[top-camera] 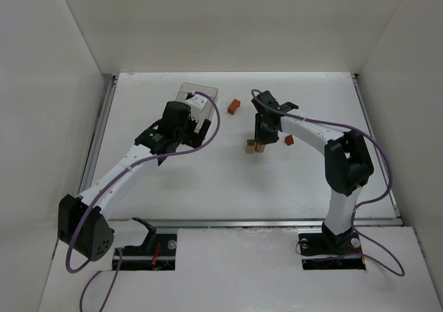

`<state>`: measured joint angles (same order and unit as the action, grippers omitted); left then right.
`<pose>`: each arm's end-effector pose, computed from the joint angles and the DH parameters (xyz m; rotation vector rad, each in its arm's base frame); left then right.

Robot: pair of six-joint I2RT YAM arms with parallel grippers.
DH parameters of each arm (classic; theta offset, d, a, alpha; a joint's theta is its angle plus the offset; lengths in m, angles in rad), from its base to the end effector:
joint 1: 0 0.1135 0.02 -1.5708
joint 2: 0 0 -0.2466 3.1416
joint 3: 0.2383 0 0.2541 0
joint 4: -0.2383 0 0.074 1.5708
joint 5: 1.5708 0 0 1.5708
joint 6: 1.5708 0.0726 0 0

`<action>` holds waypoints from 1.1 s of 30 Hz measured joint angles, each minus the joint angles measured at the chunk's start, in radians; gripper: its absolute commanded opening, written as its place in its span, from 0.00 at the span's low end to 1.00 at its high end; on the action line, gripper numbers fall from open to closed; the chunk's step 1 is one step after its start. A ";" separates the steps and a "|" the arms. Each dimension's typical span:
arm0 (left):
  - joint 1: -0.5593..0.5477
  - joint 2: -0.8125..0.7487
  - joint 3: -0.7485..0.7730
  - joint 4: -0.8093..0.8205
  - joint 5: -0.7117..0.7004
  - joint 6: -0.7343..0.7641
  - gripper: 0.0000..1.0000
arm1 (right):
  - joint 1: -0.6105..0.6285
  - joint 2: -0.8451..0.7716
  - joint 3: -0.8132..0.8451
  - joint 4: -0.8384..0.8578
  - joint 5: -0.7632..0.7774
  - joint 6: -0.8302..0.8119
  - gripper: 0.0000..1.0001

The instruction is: Build the wood block tower

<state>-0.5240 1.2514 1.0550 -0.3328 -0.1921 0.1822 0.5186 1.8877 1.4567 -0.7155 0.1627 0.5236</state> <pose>0.2856 -0.1490 0.2849 0.6132 1.9973 -0.0055 0.3586 0.1911 0.1664 0.0540 2.6924 0.0983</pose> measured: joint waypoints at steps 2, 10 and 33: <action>0.000 0.000 0.000 0.000 0.000 0.000 1.00 | 0.006 0.000 0.000 0.000 -0.003 0.000 0.40; 0.000 0.000 0.000 0.000 0.000 0.003 1.00 | 0.010 0.000 -0.007 -0.005 -0.004 -0.002 0.57; 0.000 0.000 0.000 0.000 0.001 0.003 0.99 | 0.045 -0.016 0.051 -0.054 -0.038 -0.010 1.00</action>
<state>-0.5240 1.2514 1.0550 -0.3328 -0.1909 0.1856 0.5636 1.8721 1.5078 -0.7692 0.1246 0.5140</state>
